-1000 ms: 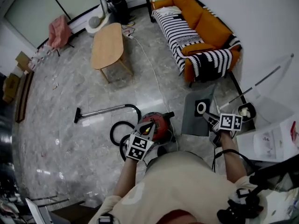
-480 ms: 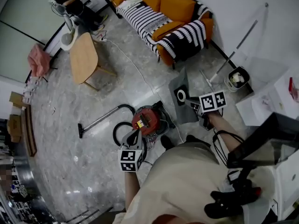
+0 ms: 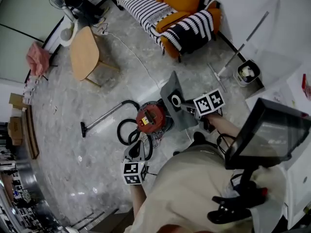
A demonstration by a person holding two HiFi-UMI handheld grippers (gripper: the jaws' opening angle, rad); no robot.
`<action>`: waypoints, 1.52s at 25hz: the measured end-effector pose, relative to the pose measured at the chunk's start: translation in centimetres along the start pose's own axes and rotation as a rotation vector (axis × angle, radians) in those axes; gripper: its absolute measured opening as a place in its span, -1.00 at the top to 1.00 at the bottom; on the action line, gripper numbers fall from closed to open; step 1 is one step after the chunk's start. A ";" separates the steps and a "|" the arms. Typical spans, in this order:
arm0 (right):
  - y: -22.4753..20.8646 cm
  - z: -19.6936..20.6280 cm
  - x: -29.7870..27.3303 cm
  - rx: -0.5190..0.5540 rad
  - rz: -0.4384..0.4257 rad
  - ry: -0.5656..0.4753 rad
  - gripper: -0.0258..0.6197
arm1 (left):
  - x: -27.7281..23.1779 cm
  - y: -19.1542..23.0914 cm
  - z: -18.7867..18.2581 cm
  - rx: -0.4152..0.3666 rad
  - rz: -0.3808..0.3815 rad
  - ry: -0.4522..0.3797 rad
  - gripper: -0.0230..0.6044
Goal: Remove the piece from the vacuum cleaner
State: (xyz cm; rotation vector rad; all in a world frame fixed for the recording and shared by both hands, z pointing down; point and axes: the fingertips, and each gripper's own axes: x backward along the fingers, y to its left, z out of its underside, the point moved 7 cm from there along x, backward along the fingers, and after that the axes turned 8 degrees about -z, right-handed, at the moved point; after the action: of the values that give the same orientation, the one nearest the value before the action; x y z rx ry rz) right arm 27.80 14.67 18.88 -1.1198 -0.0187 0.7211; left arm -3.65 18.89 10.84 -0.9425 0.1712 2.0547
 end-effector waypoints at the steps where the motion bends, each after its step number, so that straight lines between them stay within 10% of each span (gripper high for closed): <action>1: 0.4 0.1 -0.1 0.004 0.002 0.000 0.83 | 0.3 0.2 0.6 0.005 -0.002 0.002 0.94; 31: 17.6 8.5 -9.0 0.154 0.080 0.024 0.83 | 10.7 13.2 13.1 0.364 0.039 -0.196 0.94; 38: 19.6 10.9 -9.2 0.158 0.089 -0.014 0.83 | 12.7 13.8 12.1 0.148 0.027 -0.260 0.94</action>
State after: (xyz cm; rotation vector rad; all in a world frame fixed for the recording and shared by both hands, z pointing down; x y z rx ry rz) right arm 6.58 23.22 10.83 -0.9692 0.0753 0.7955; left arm -25.21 23.55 7.95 -0.5793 0.1942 2.1348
